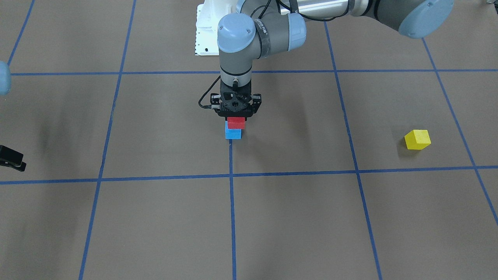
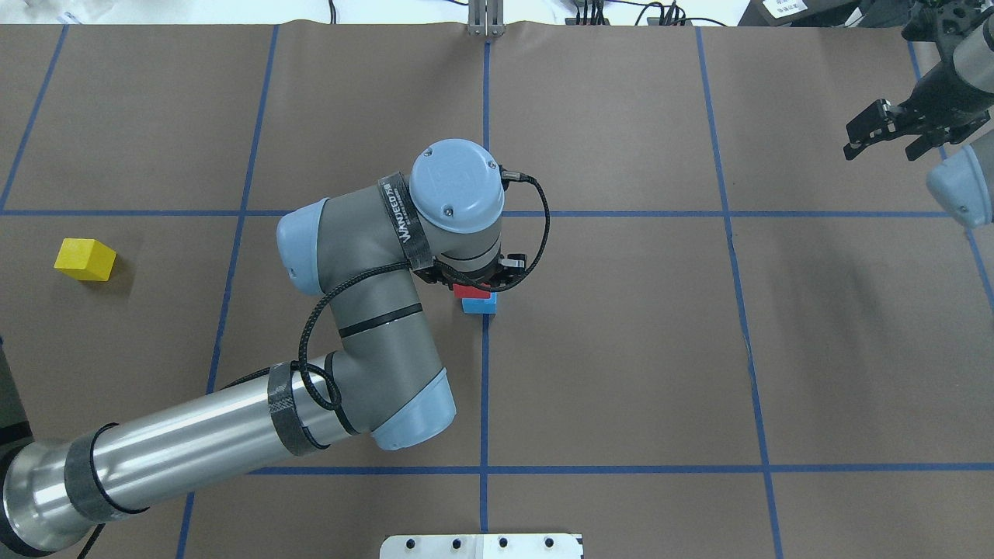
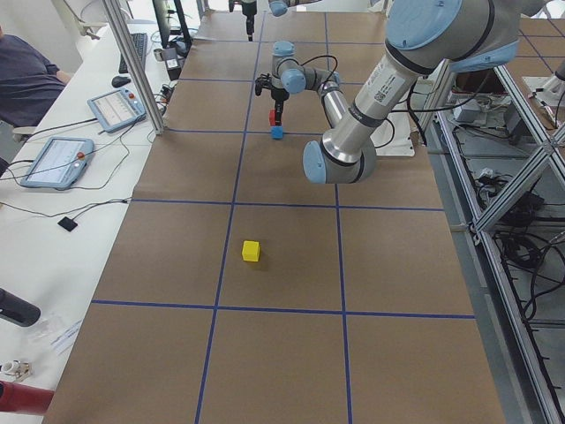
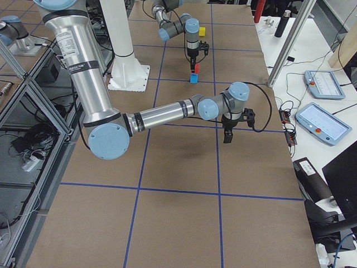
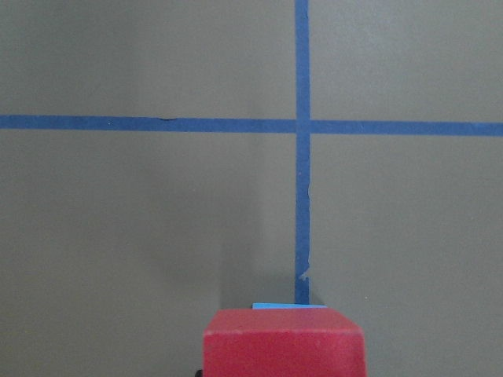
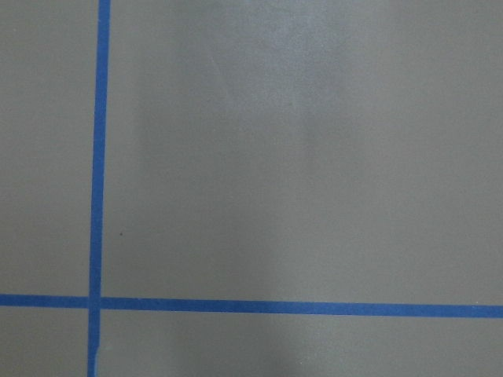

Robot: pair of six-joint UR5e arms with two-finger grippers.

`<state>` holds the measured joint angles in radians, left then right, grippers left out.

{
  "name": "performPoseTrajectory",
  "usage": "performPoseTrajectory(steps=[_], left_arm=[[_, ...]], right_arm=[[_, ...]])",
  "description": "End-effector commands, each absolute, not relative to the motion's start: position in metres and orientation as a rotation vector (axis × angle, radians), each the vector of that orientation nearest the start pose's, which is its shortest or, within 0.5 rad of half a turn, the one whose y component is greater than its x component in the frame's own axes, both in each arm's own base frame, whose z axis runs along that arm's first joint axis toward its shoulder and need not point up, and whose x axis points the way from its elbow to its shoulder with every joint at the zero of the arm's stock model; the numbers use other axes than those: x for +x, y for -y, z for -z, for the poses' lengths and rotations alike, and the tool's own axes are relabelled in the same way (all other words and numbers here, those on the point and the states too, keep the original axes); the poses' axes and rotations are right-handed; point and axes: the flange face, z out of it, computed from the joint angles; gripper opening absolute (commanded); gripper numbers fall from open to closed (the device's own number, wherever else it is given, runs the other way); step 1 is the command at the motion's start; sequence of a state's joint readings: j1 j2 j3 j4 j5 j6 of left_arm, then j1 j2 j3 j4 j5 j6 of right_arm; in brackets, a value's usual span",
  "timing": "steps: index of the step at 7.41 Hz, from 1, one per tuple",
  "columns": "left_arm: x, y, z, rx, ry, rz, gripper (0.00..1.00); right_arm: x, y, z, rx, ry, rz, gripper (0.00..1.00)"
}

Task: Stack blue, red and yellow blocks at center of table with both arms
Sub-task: 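Carry the red cube with the left gripper over the blue cube, then lower the red cube onto the blue cube with the left gripper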

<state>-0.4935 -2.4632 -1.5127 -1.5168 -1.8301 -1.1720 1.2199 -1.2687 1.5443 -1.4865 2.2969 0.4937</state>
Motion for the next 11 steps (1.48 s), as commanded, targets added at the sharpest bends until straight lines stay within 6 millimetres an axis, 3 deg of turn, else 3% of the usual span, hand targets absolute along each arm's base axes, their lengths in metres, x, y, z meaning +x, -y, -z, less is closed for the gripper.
performPoseTrajectory(steps=[1,11], left_arm=[[0.601,0.438,-0.138,0.107,-0.802,-0.024,0.0],[0.605,0.448,-0.145,0.124,-0.825,-0.021,0.0]], right_arm=[[-0.149,0.606,-0.501,0.015,0.792,-0.006,1.0],[-0.15,0.606,-0.498,0.018,0.795,-0.005,1.0]])
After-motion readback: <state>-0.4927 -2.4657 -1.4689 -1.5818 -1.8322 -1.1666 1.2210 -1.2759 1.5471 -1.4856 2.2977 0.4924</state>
